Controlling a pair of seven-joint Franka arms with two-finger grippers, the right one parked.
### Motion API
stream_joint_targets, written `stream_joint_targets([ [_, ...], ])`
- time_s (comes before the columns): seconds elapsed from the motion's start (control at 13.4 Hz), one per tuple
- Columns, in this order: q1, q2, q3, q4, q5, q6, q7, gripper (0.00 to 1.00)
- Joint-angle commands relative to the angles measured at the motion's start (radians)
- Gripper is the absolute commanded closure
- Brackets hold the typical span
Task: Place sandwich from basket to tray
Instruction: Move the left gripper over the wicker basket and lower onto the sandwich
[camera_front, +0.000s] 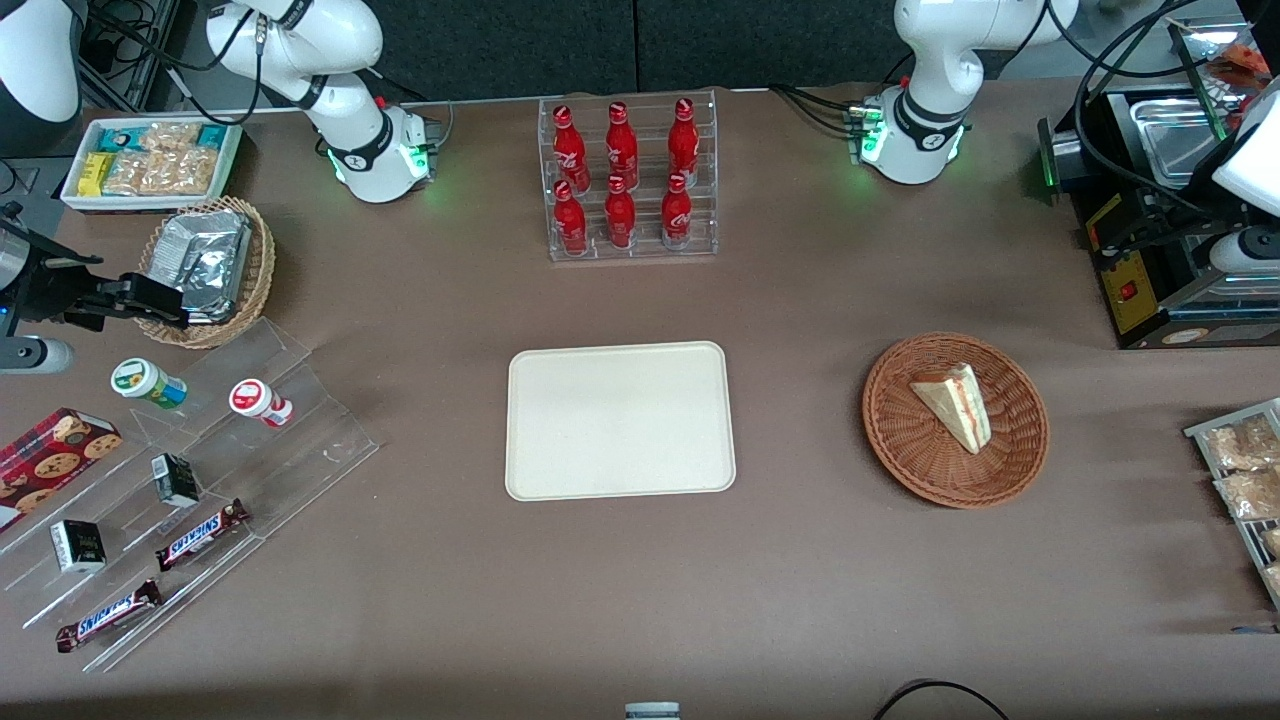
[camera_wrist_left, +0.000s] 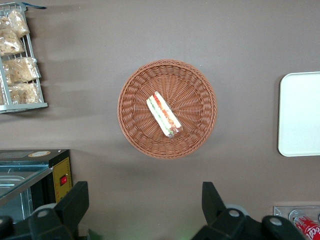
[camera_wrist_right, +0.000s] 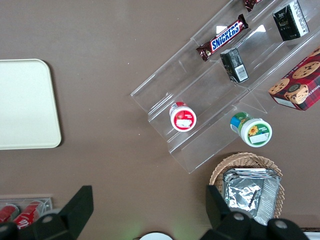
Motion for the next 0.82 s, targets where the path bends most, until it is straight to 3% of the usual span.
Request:
stream_joint_targets([
  [0.0, -0.006, 0.014, 0.003, 0.029, -0.003, -0.023, 0.016, 0.00],
  [0.37, 0.000, 0.027, 0.007, 0.021, -0.009, -0.070, -0.087, 0.00],
  [0.75, -0.008, 0.148, 0.003, 0.013, -0.012, -0.041, -0.289, 0.00],
])
